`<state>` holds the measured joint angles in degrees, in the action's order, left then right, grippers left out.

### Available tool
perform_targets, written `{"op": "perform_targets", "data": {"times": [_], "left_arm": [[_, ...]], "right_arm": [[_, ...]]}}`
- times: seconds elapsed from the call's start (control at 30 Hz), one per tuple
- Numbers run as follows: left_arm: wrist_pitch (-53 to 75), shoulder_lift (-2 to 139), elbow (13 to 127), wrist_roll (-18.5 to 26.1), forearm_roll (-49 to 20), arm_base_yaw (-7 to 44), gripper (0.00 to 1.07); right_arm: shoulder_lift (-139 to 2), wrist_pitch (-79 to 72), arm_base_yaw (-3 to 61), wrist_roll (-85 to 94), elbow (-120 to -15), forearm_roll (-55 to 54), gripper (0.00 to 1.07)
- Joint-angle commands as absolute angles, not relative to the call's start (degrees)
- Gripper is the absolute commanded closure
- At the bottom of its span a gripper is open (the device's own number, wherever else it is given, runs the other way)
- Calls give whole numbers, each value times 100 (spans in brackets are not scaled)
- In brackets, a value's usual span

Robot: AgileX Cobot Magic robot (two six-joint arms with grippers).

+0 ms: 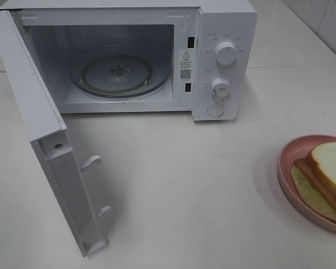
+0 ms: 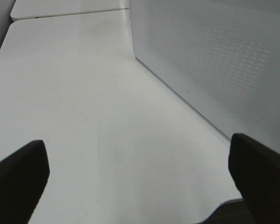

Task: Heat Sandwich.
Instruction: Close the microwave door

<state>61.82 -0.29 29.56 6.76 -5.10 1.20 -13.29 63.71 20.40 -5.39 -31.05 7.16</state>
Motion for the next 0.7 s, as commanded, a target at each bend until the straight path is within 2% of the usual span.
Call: {"op": "perform_targets", "data": {"times": [0.03, 0.37, 0.7], "left_arm": [[6148, -69, 2962, 659, -544, 160, 6], [6148, -69, 2962, 659, -539, 160, 6], [6148, -69, 2962, 659, -539, 160, 6]], "right_arm": [[-974, 6182, 1656, -458, -3077, 676, 31], [-138, 5695, 808, -435, -2853, 390, 32], [178, 5695, 458, -430, -2853, 390, 32]]}}
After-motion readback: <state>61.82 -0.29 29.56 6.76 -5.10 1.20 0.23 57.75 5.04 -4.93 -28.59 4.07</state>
